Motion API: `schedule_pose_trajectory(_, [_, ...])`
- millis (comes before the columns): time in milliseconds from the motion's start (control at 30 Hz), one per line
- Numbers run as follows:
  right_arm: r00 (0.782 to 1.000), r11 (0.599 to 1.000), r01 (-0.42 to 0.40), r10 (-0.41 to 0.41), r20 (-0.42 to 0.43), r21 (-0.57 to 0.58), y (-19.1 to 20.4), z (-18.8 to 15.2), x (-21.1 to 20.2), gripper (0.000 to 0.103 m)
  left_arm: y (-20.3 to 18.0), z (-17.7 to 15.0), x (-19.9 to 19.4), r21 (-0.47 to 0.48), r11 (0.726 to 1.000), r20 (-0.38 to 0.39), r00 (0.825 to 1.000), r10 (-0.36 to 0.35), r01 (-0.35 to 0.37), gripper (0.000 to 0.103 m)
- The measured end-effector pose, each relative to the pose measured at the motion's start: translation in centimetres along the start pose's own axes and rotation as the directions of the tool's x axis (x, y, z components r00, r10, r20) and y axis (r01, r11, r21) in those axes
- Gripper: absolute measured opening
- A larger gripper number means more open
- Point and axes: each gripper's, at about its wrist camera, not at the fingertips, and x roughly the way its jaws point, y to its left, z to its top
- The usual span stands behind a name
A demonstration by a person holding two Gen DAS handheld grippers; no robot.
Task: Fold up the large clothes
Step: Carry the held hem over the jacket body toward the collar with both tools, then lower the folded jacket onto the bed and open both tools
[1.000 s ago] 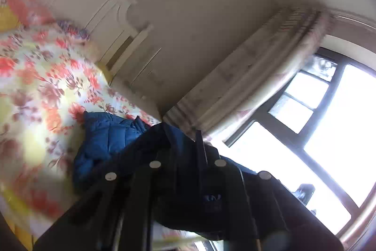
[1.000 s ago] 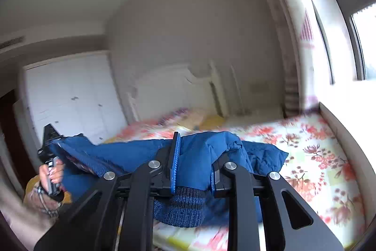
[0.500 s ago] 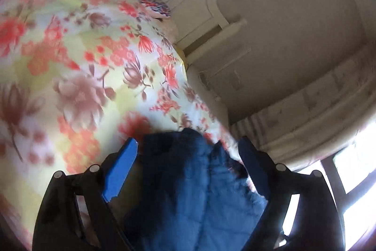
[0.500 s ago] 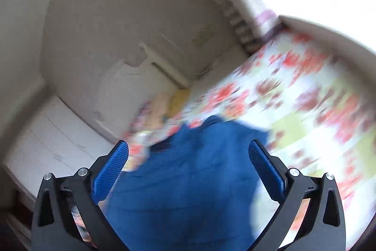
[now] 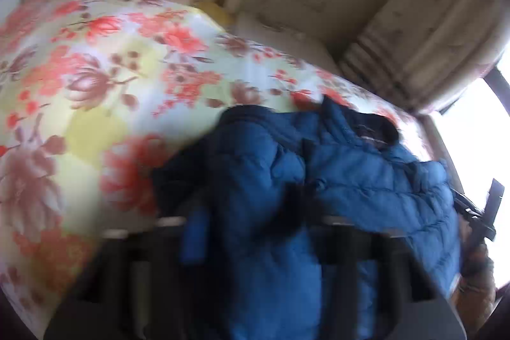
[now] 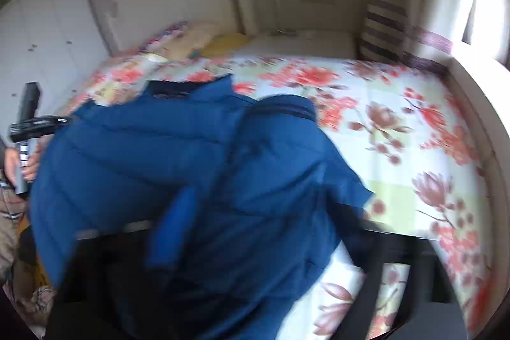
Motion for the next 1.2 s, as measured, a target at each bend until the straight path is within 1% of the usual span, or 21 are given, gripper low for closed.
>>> schedule_pose_trajectory(33, [0.997,0.999,0.045,-0.045,0.056,0.013,0.2,-0.3,-1.0,0.022,0.1,-0.2,-0.5,-0.010,0.999,0.022,0.999,-0.031,0.031,0.012])
schedule_pose_trajectory(67, [0.995,0.999,0.045,-0.046,0.085,0.010,0.6,-0.5,-1.5,0.017,0.0,-0.7,-1.9,-0.005,0.998,0.073,0.995,-0.065,0.065,0.007])
schedule_pose_trajectory(133, [0.982,0.998,0.058,-0.054,0.182,-0.015,1.8,-1.2,-4.0,0.014,-0.9,-1.1,-3.9,0.028,0.997,0.119,0.990,-0.077,0.074,0.006])
schedule_pose_trajectory(233, [0.961,0.997,0.071,-0.060,0.271,-0.030,3.5,-0.1,-7.3,0.013,-2.8,-0.1,-7.4,0.065,0.993,0.192,0.975,-0.114,0.103,0.005])
schedule_pose_trajectory(300, [0.945,0.995,0.093,-0.078,0.317,-0.031,4.1,2.0,-8.6,0.013,-4.3,2.2,-9.2,0.088,0.992,0.244,0.963,-0.113,0.094,0.005])
schedule_pose_trajectory(367, [0.936,0.993,0.117,-0.108,0.335,-0.007,3.7,4.2,-8.7,0.013,-5.3,4.8,-8.8,0.081,0.995,0.253,0.965,-0.075,0.056,0.005])
schedule_pose_trajectory(433, [0.943,0.990,0.132,-0.139,0.302,0.045,2.2,6.3,-7.0,0.013,-5.5,7.3,-6.4,0.053,0.999,0.220,0.976,0.001,-0.013,0.006])
schedule_pose_trajectory(533, [0.964,0.982,0.160,-0.177,0.196,0.100,0.0,7.1,-2.3,0.013,-4.5,8.5,-1.8,0.012,0.998,0.142,0.988,0.059,-0.061,0.006])
schedule_pose_trajectory(600, [0.972,0.967,0.224,-0.231,0.051,0.120,-1.6,5.8,3.0,0.013,-3.7,7.6,2.6,0.007,0.993,0.069,0.991,0.114,-0.114,0.007])
schedule_pose_trajectory(667, [0.977,0.962,0.213,-0.209,-0.037,0.169,-3.0,3.6,6.2,0.014,-3.0,6.1,5.8,0.021,0.984,0.017,0.984,0.177,-0.177,0.015])
schedule_pose_trajectory(733, [0.982,0.957,0.188,-0.186,-0.027,0.223,-3.9,2.8,6.2,0.015,-1.9,5.2,7.0,-0.012,0.983,-0.003,0.983,0.183,-0.183,0.019])
schedule_pose_trajectory(800, [0.979,0.953,0.205,-0.202,-0.036,0.225,-3.9,2.7,5.8,0.018,-1.0,5.4,6.7,-0.043,0.985,-0.001,0.986,0.169,-0.169,0.030])
schedule_pose_trajectory(833, [0.976,0.951,0.216,-0.210,-0.051,0.223,-4.0,2.7,5.8,0.021,-0.6,5.4,6.6,-0.050,0.983,0.002,0.985,0.175,-0.175,0.036])
schedule_pose_trajectory(900, [0.978,0.943,0.207,-0.198,-0.061,0.260,-4.8,2.5,5.4,0.025,0.0,5.6,5.9,-0.076,0.978,0.019,0.980,0.197,-0.195,0.070])
schedule_pose_trajectory(933, [0.982,0.937,0.187,-0.179,-0.054,0.294,-5.2,2.3,5.0,0.027,0.1,5.7,5.4,-0.088,0.980,0.031,0.983,0.184,-0.180,0.074])
schedule_pose_trajectory(1000, [0.989,0.927,0.147,-0.143,-0.035,0.345,-5.5,1.7,3.6,0.033,0.4,5.2,3.3,-0.105,0.988,0.064,0.991,0.117,-0.110,0.078])
schedule_pose_trajectory(1033, [0.990,0.924,0.136,-0.135,-0.029,0.357,-5.7,1.5,2.7,0.043,0.6,4.8,2.0,-0.106,0.991,0.075,0.993,0.091,-0.083,0.080])
schedule_pose_trajectory(1067, [0.992,0.922,0.120,-0.121,-0.019,0.367,-5.7,1.0,1.6,0.061,0.6,4.5,0.8,-0.104,0.992,0.082,0.994,0.077,-0.068,0.084])
schedule_pose_trajectory(1100, [0.994,0.924,0.097,-0.105,0.000,0.369,-5.6,0.2,0.2,0.073,0.8,3.9,-0.7,-0.097,0.994,0.093,0.994,0.054,-0.045,0.088])
schedule_pose_trajectory(1133, [0.995,0.926,0.083,-0.099,0.023,0.368,-5.4,-0.5,-1.2,0.098,1.2,2.9,-2.1,-0.087,0.996,0.100,0.995,0.027,-0.019,0.090])
schedule_pose_trajectory(1200, [0.993,0.933,0.037,-0.074,0.089,0.358,-4.6,-2.6,-4.3,0.099,1.8,0.9,-4.2,-0.078,0.997,0.103,0.995,-0.014,0.022,0.095])
